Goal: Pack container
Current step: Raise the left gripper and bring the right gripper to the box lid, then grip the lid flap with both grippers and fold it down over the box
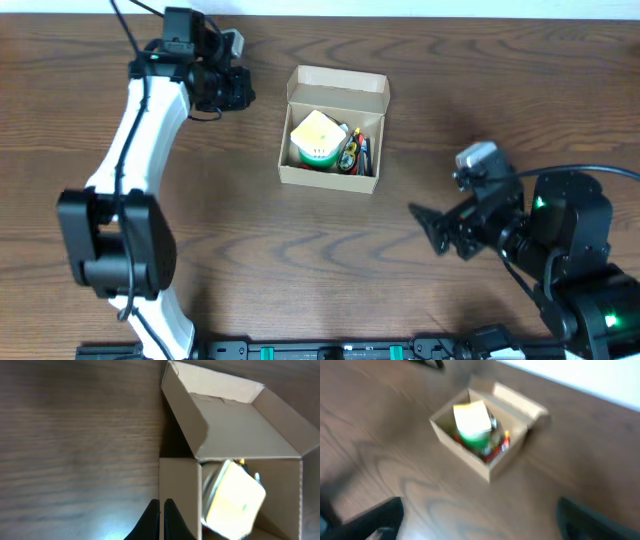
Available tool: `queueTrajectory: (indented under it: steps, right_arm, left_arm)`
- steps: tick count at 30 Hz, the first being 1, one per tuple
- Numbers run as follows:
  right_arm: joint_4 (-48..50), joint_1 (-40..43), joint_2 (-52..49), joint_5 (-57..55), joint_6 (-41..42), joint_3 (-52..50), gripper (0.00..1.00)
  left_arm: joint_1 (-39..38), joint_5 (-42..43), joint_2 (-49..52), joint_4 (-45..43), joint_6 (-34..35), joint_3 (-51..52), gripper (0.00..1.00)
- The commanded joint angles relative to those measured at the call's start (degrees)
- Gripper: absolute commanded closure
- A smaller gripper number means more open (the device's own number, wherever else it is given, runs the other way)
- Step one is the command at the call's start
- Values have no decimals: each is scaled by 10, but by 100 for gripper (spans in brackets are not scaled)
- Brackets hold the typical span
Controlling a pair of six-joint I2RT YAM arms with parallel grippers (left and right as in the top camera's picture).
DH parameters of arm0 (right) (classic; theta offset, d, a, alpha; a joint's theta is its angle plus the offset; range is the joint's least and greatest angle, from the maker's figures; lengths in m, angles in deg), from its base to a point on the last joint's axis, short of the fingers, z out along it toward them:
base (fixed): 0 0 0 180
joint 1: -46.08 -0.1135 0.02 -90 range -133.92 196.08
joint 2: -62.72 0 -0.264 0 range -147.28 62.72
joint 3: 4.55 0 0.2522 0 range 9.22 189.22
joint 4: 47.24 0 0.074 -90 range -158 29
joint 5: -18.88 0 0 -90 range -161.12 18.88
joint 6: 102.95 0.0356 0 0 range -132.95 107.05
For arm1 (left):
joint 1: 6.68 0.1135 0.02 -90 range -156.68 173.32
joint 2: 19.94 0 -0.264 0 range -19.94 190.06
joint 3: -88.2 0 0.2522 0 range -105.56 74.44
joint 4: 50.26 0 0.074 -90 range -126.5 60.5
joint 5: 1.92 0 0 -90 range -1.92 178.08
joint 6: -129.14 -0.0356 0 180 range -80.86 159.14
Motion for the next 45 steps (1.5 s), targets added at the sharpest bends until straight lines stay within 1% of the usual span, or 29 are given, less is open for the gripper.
queueTrajectory:
  steps: [1,2,3,5,7,9,11,14,18,21,23,26,29,32,36,45]
  right_arm:
    - [29,5,-49,1,12,-19,65]
    - [45,5,-72,-17,27,-25,92]
    - [57,5,-90,-32,43,-29,99]
    - [94,5,-149,-75,86,-31,99]
    - [138,11,-202,-96,109,-31,99]
    - [193,23,-258,-96,128,-31,99]
    - [247,35,-315,-94,159,-31,99]
    - [316,50,-395,-65,191,-31,99]
    - [393,67,-486,-16,242,-31,99]
    - [445,76,-538,22,250,-31,99]
    - [474,80,-570,25,267,-31,99]
    - [519,85,-610,30,286,-31,99]
    - [563,90,-637,41,300,-31,99]
    - [612,92,-666,60,311,-31,99]
    - [645,91,-697,74,346,-31,99]
    - [759,92,-720,102,379,-30,99]
  left_arm:
    - [0,25,29,-27,31,-4,94]
    - [0,25,36,-36,40,-4,94]
    - [-1,25,42,-46,47,-4,94]
    - [-3,25,56,-63,69,-4,94]
    - [-4,24,68,-81,91,-4,94]
    - [-4,27,79,-106,118,-4,94]
    - [-4,47,92,-136,132,-4,95]
    - [-4,80,110,-173,152,-4,94]
    - [-7,84,134,-192,171,-4,94]
    - [-9,84,148,-197,171,-4,94]
    - [-12,86,156,-208,186,-4,94]
    - [-15,124,171,-239,199,-4,94]
    - [-17,128,183,-250,225,-4,94]
    - [-17,129,189,-253,225,-4,94]
    - [-17,130,189,-259,225,-5,94]
    - [-17,140,190,-271,225,-5,94]
